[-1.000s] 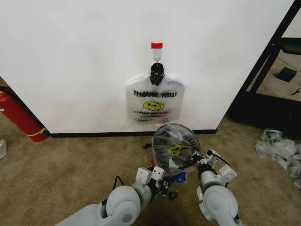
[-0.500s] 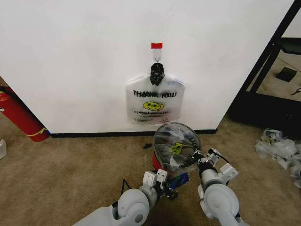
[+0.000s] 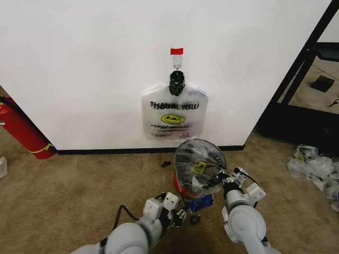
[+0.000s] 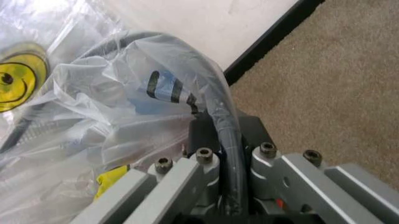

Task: Pick up the garbage bag from the wall and place it over the trash bin.

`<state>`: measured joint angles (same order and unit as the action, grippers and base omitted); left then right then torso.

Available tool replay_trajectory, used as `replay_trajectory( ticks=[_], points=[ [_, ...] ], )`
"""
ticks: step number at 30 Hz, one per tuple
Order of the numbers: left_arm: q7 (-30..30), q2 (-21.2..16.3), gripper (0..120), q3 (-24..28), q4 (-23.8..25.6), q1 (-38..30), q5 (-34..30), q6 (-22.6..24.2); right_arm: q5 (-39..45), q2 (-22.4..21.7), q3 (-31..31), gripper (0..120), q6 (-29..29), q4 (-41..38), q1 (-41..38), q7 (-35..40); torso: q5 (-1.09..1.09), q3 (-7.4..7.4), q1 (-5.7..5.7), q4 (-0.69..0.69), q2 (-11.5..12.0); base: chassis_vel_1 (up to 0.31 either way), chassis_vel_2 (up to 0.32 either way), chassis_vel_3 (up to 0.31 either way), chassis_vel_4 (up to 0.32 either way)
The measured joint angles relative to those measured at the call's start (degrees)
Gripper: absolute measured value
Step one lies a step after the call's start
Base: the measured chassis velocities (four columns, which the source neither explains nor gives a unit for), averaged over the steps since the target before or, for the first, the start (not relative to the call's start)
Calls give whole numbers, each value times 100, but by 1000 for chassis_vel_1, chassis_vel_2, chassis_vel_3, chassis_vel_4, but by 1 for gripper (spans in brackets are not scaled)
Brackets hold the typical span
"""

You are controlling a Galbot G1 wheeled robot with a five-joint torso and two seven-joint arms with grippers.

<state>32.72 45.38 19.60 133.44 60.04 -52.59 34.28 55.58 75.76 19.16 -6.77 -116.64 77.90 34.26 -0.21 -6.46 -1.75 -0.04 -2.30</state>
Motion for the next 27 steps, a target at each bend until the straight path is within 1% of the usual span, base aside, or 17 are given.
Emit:
replay_trajectory(
  ticks=[1, 4, 5, 6, 8, 9, 10, 13, 15, 16, 18, 19, 21, 22, 23, 25, 27],
  points=[
    [21, -102, 54, -53, 91, 15, -1, -3, -8, -1, 0, 0, 6, 14, 0, -10, 0, 0, 0, 0, 0, 0, 0, 0, 0],
    [58, -402, 65, -299, 385, 51, -15, -27, -44, 4, -6, 0, 22, 45, -8, -39, 0, 0, 0, 0, 1, 0, 0, 0, 0],
    [58, -456, 71, -379, 439, 50, -23, -44, -58, 6, -8, 0, 27, 49, -9, -48, 0, 0, 0, 1, 1, 0, 0, 0, 0],
    [58, -456, 71, -379, 439, 50, -23, -44, -58, 6, -8, 0, 27, 49, -9, -48, 0, 0, 0, 1, 1, 0, 0, 0, 0],
    [61, -541, 79, -635, 575, -85, -113, -205, -158, 12, -28, 0, 68, 52, -3, -100, 1, 0, 0, 3, 1, 0, 0, 0, 0],
    [61, -541, 79, -653, 583, -116, -126, -223, -172, 13, -30, 0, 73, 52, -1, -107, 1, 0, 0, 3, 1, 0, 0, 0, 0],
    [52, -479, 74, -703, 584, -564, -405, -320, -329, 17, -60, 0, 123, 45, 32, -182, 0, 0, 0, 0, 1, 0, 0, 0, 0],
    [178, -317, 63, -542, 405, -1292, -1092, -270, -459, 26, -96, 0, 141, 12, 69, -218, -2, 0, 0, -1, 1, 0, 0, 0, 0],
    [209, -294, 62, -506, 363, -1439, -1229, -244, -485, 28, -102, 0, 145, 8, 75, -222, -2, 0, 0, -2, 1, 0, 0, 0, 0],
    [234, -273, 55, -469, 315, -1589, -1370, -214, -501, 32, -104, 0, 147, 6, 79, -224, -2, 0, 0, -3, 1, 0, 0, 0, 0],
    [247, -262, 53, -452, 293, -1665, -1436, -199, -511, 33, -107, 0, 150, 6, 82, -225, -2, 0, 0, -3, 1, 0, 0, 0, 0],
    [367, -184, 43, -272, 116, -2135, -1804, -98, -581, 44, -114, 0, 165, 6, 100, -238, 4, 0, 0, -2, 1, 0, 0, 0, 0],
    [566, -50, 35, 34, -124, -2656, -2166, 23, -650, 51, -112, 0, 184, 6, 120, -249, 2, -1, 0, 1, 1, 0, 0, 0, 0],
    [566, -50, 35, 34, -124, -2656, -2166, 23, -650, 51, -112, 0, 184, 6, 120, -249, 2, -1, 0, 1, 1, 0, 0, 0, 0],
    [643, 12, 29, 132, -203, -2820, -2283, 58, -674, 53, -109, 0, 189, 6, 128, -256, 0, -1, -1, 0, 1, 0, 0, 0, 0],
    [1040, 350, 19, 464, -532, -3390, -2839, 204, -754, 48, -94, 0, 219, 6, 157, -277, 5, -1, 0, 1, 1, 0, 0, 0, 0],
    [1311, 662, 11, 689, -815, -3688, -3207, 313, -803, 36, -81, 0, 234, 3, 178, -294, 0, -1, -1, -4, 1, 0, 0, 0, 0]
  ],
)
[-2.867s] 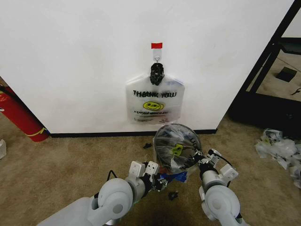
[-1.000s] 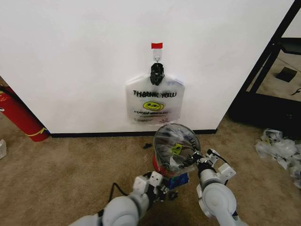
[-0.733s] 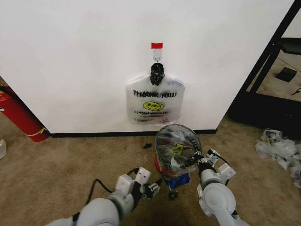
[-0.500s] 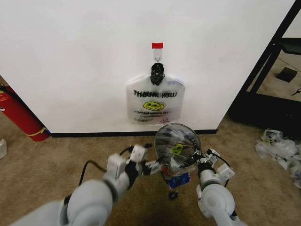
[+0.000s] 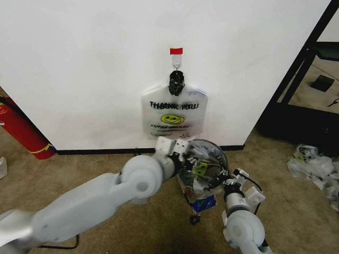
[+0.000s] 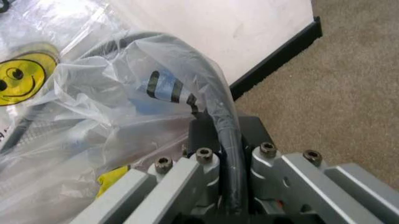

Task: Pick up the garbage bag from the wall and place it over the trash bin.

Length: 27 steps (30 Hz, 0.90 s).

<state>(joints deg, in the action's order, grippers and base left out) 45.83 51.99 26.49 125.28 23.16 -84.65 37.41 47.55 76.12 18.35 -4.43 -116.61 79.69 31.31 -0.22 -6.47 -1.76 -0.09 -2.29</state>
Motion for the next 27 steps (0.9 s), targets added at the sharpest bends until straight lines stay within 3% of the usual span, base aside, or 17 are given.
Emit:
replay_trajectory(
  ticks=[4, 9, 19, 27],
  points=[
    [265, 413, 0, 206, -442, -196, -249, 63, -72, 19, 8, 0, 20, -18, 31, -15, 1, 0, 0, 4, 0, 0, 0, 0, 0],
    [582, 862, 0, 518, -978, -357, -290, 255, -189, 3, 10, 0, 66, -18, 80, -56, 2, 1, 0, 5, 0, 0, 0, 0, 0],
    [731, 1271, 0, 825, -1452, -435, -222, 249, -257, -76, -49, 0, 85, -21, 62, -71, 2, 1, 0, 5, 0, 0, 0, 0, 0],
    [951, 1672, 0, 1303, -2278, -571, 144, 467, -261, -40, -97, 0, 107, -56, 101, -84, 2, 1, 0, 4, 0, 0, 0, 0, 0]
  ],
)
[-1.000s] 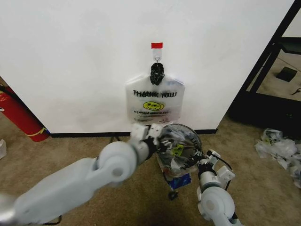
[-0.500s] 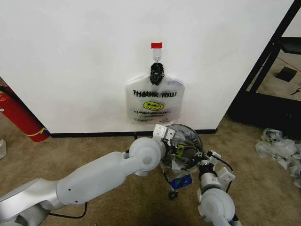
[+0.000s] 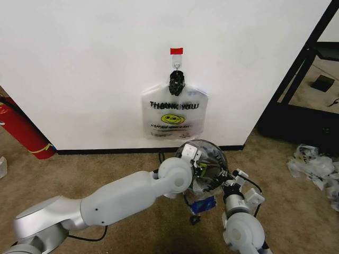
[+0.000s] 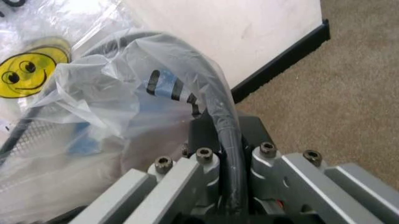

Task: Pick up the garbage bag from the wall and place it over the trash bin.

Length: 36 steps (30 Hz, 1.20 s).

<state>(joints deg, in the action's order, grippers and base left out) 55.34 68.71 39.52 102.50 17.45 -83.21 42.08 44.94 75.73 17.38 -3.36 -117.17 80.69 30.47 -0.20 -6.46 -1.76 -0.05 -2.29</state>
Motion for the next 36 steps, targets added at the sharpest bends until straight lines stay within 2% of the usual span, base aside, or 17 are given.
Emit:
replay_trajectory(
  ticks=[4, 9, 15, 26, 28, 36],
  points=[
    [3, 183, 0, 175, -457, -49, 122, 3, -21, 2, -27, 0, 4, -23, 7, -16, 0, 0, 0, 0, 0, 0, 0, 0, 0],
    [-11, 242, 0, 342, -583, -58, 134, 13, -48, -5, -27, 0, 16, -22, 17, -36, 0, 0, 0, 0, 0, 0, 0, 0, 0],
    [-22, 383, 0, 477, -955, -114, 159, 16, -122, 10, -60, 0, 33, -26, 42, -71, 0, 0, 0, 1, 0, 0, 0, 0, 0],
    [-108, 804, 0, 643, -1575, -219, 299, 15, -196, 42, -110, 0, 55, -63, 112, -116, 0, 0, 1, 0, -1, 0, 0, 0, 0],
    [-317, 913, 0, 651, -1736, -207, 445, -105, -201, 46, -113, 0, 55, -78, 134, -128, 0, 0, 1, 0, -1, 0, 0, 0, 0],
    [-739, 1023, 0, 594, -1822, -142, 650, -422, -206, 66, -112, 0, 68, -67, 151, -138, 0, 0, 1, 0, -1, 0, 0, 0, 0]
  ],
)
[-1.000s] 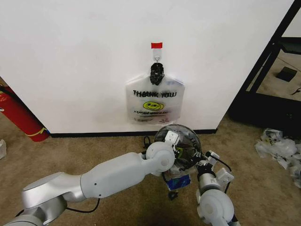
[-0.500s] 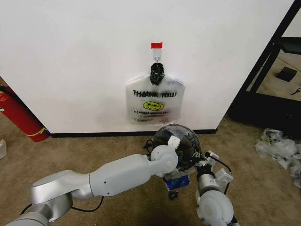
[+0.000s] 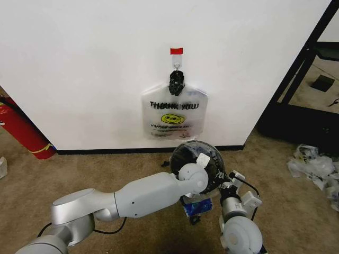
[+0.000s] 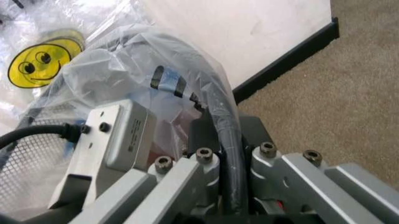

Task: Pick up the garbage bag from the wall and place it over the trash bin.

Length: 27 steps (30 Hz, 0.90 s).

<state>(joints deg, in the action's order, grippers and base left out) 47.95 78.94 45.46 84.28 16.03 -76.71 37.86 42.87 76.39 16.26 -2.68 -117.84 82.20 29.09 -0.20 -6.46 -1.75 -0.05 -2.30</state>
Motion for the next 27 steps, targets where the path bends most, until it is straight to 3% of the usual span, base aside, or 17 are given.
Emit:
replay_trajectory(
  ticks=[6, 14, 17, 21, 27],
  points=[
    [-80, -23, 0, 13, -245, 68, 289, 33, -21, 20, -32, 0, 1, -1, 13, -11, 0, 0, 0, 0, 0, 0, 0, 0, 0],
    [-153, -269, 0, 232, -244, -15, 1227, 239, -100, 29, -70, 0, 18, 17, 10, -47, 0, 0, 0, 0, 0, 0, 0, 0, 0],
    [-146, -258, 0, 254, -238, -15, 1229, 253, -105, 37, -78, 0, 18, 19, 7, -47, -1, 0, 0, 0, 0, 0, 0, 0, 0],
    [-296, -165, 0, 142, -68, 82, 629, -44, -109, 42, -84, 0, 19, 19, 17, -47, -1, 0, 0, -1, 0, 0, 0, 0, 0],
    [-425, -160, 0, 116, -95, 91, 493, -153, -105, 13, -74, 0, 21, 19, 22, -47, -1, 0, 0, 0, 0, 0, 0, 0, 0]
  ],
)
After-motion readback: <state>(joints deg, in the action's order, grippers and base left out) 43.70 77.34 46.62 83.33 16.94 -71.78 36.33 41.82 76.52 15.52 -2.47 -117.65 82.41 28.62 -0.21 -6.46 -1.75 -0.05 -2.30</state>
